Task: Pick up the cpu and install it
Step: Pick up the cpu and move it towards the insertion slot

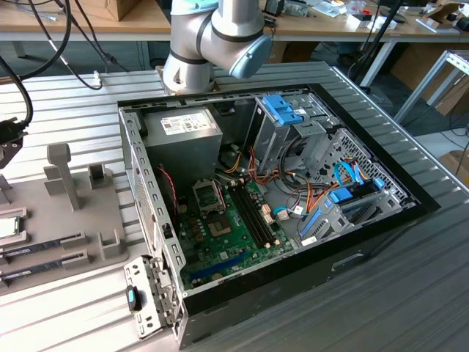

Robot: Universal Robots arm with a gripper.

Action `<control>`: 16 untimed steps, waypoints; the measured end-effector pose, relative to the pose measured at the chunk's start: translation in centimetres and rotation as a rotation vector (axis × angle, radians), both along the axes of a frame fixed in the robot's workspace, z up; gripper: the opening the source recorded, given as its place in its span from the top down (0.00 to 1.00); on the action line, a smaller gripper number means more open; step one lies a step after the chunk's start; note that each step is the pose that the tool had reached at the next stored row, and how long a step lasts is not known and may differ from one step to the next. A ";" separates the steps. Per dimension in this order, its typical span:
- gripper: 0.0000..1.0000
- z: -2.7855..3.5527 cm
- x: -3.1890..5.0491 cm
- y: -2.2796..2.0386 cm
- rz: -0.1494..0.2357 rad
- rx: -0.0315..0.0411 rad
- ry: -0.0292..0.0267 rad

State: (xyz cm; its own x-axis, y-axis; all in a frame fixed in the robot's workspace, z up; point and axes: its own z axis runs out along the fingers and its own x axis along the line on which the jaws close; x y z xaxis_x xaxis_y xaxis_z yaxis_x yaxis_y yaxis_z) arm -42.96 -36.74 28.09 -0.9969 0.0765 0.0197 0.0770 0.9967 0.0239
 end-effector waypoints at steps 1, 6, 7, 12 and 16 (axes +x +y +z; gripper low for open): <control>0.89 -0.01 0.00 0.00 0.000 0.0000 -0.0001; 0.89 -0.01 0.00 0.00 0.000 0.0000 0.0000; 0.89 -0.01 0.00 0.00 0.000 0.0000 0.0000; 0.83 -0.02 0.00 0.00 0.000 0.0001 0.0000; 0.64 -0.03 0.00 0.00 0.000 0.0001 0.0000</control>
